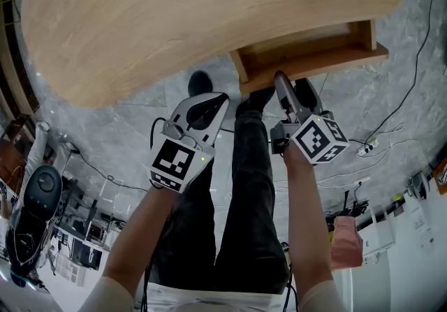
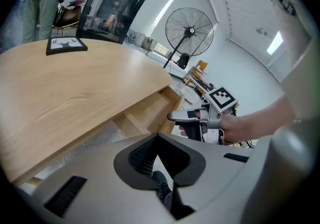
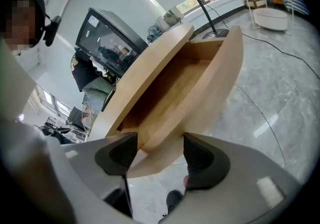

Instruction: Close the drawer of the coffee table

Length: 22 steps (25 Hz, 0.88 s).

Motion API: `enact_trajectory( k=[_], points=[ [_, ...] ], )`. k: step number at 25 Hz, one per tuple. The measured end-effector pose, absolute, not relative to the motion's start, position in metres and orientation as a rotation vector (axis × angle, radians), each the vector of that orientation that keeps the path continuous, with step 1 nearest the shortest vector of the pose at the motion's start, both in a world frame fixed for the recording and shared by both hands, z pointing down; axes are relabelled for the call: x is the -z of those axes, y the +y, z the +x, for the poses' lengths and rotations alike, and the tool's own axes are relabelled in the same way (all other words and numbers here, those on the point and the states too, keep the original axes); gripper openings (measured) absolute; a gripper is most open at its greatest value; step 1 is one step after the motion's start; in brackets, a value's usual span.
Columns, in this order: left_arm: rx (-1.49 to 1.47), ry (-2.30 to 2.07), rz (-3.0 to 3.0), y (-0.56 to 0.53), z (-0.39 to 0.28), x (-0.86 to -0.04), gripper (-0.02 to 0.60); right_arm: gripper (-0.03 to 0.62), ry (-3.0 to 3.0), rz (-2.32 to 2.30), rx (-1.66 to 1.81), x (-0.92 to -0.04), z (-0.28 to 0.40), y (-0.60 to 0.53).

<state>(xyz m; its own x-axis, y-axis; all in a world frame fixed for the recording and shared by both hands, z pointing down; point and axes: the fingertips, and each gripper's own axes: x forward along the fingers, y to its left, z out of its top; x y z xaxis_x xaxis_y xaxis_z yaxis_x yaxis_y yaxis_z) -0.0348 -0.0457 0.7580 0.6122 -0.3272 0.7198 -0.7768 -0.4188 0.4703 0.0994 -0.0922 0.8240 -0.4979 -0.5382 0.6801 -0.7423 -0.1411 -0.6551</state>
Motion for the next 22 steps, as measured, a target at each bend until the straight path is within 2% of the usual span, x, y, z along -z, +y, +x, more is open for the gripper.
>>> enact_trajectory(
  k=[5, 13, 22],
  points=[
    [-0.675, -0.882, 1.987, -0.043, -0.036, -0.762, 0.006, 0.301, -1.963, 1.426, -1.657, -0.824, 0.094, -0.103],
    [-0.660, -0.891, 1.973, -0.042, -0.034, -0.765, 0.006, 0.353, -2.051, 1.278, -1.581, -0.817, 0.076, -0.118],
    [-0.638, -0.934, 1.965, -0.046, -0.032, -0.765, 0.006, 0.362, -2.105, 1.226, -1.520, -0.813, 0.071, -0.135]
  ],
)
